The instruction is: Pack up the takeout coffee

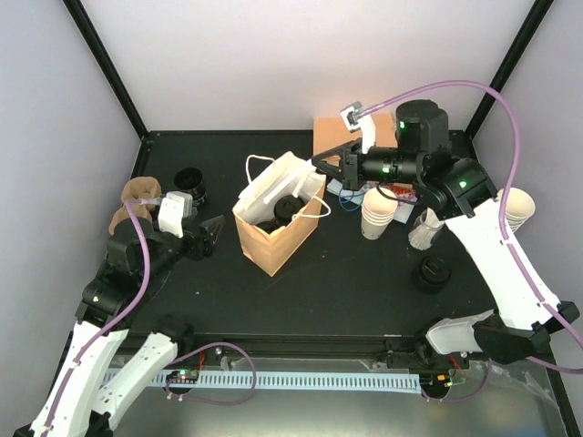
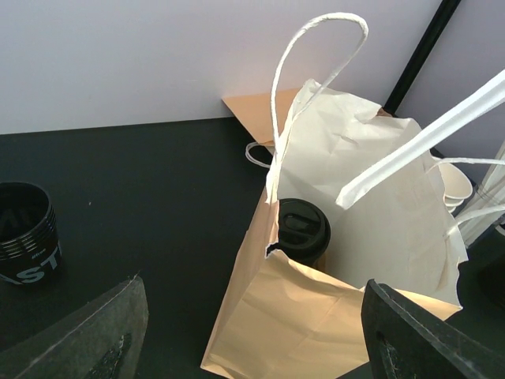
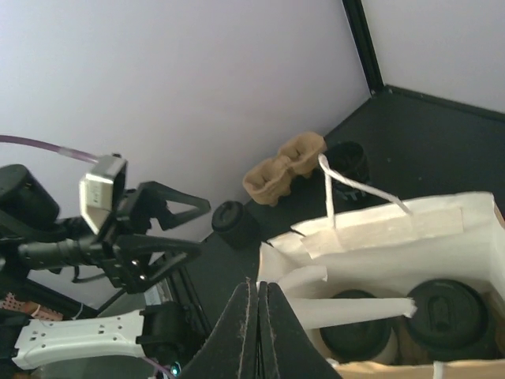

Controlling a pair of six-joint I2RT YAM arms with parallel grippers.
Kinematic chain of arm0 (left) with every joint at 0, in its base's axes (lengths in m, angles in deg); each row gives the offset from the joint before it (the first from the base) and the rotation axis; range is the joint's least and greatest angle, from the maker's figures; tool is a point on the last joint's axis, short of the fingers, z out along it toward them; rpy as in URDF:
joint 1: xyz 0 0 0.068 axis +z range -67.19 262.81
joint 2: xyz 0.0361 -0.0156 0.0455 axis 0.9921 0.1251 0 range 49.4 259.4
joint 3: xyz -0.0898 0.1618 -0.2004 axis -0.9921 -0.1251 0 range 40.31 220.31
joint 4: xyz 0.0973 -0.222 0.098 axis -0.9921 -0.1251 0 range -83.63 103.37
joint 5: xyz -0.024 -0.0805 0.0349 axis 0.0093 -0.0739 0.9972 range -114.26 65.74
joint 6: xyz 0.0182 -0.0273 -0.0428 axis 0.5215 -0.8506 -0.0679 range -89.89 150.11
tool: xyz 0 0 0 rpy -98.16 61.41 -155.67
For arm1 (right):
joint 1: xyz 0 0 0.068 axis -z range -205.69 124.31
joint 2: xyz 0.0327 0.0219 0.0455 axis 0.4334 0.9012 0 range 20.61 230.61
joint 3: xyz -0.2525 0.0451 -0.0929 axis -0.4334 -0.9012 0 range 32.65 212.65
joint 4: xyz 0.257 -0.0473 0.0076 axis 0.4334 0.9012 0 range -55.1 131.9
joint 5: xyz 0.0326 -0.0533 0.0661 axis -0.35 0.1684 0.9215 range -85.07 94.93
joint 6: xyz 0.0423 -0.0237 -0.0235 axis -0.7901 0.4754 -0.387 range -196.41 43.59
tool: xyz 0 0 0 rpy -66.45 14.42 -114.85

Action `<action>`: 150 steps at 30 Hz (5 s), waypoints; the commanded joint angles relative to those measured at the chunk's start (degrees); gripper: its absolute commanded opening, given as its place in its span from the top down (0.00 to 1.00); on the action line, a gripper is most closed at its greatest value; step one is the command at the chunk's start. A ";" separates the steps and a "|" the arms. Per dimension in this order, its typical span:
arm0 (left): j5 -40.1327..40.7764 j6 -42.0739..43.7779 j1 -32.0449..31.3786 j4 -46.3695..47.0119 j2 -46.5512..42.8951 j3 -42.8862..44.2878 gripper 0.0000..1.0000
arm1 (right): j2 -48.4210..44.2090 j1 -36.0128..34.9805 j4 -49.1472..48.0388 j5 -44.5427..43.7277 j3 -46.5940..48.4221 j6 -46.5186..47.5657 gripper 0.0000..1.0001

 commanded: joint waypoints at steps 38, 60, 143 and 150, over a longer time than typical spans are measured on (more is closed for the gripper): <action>1.13 0.78 -0.25 0.01 0.21 -0.45 0.23 | -5.66 -3.20 -1.23 -18.88 -6.57 6.01 0.04; 2.33 -7.88 -0.25 1.50 -3.20 -7.87 0.19 | -33.84 -3.21 -20.68 -35.37 -48.00 11.22 0.08; 25.21 5.57 14.77 69.85 18.19 -42.53 0.01 | -26.15 26.66 -81.16 -40.58 -91.07 20.85 0.00; 24.34 4.50 14.73 68.27 16.60 -42.55 0.01 | -33.60 26.59 -71.19 -39.24 -87.86 20.27 0.00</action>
